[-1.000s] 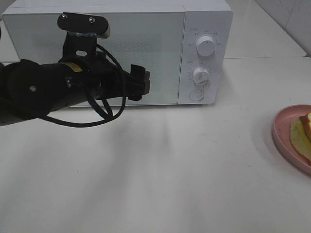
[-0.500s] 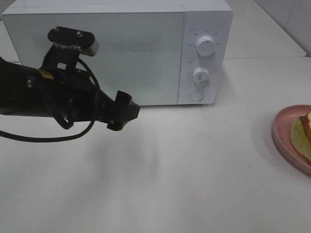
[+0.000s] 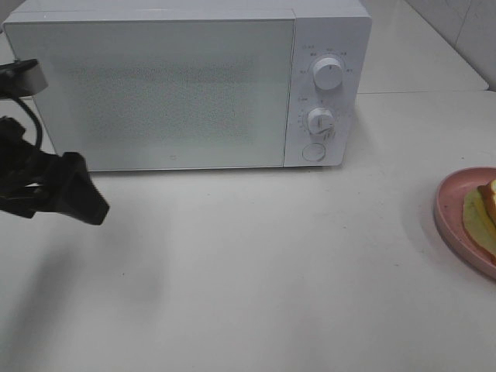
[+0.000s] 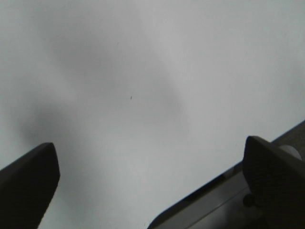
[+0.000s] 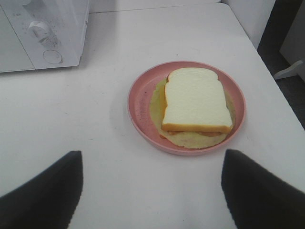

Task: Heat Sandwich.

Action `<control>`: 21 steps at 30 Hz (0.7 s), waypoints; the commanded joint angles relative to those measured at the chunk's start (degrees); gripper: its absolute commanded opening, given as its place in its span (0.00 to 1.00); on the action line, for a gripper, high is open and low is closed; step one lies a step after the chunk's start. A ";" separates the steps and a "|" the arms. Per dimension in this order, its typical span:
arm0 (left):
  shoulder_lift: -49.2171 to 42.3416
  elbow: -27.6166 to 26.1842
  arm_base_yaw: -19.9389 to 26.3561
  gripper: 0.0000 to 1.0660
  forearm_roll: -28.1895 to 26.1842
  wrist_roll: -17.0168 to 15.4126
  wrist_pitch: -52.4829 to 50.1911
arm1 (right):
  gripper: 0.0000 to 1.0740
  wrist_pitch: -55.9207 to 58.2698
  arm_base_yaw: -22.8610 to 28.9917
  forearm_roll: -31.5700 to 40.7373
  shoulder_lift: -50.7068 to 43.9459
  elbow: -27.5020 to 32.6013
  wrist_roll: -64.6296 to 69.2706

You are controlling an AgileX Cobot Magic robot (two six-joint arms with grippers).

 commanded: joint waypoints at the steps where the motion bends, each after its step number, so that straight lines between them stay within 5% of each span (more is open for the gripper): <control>1: -1.78 -0.34 4.76 0.95 1.60 -0.69 6.82 | 0.71 0.00 -0.46 0.00 -1.55 0.06 -0.46; 7: -4.87 -0.34 11.92 0.95 3.55 -3.90 10.94 | 0.71 0.00 -0.46 0.00 -1.55 0.06 -0.46; 11: -10.08 -0.23 16.96 0.95 8.08 -9.11 13.29 | 0.71 0.00 -0.46 0.00 -1.55 0.06 -0.46; 16: -17.42 0.74 17.30 0.95 16.79 -16.90 13.81 | 0.71 0.00 -0.46 0.00 -1.55 0.06 -0.46; 21: -27.27 3.61 17.30 0.95 21.94 -20.51 13.06 | 0.71 0.00 -0.46 0.00 -1.55 0.06 -0.46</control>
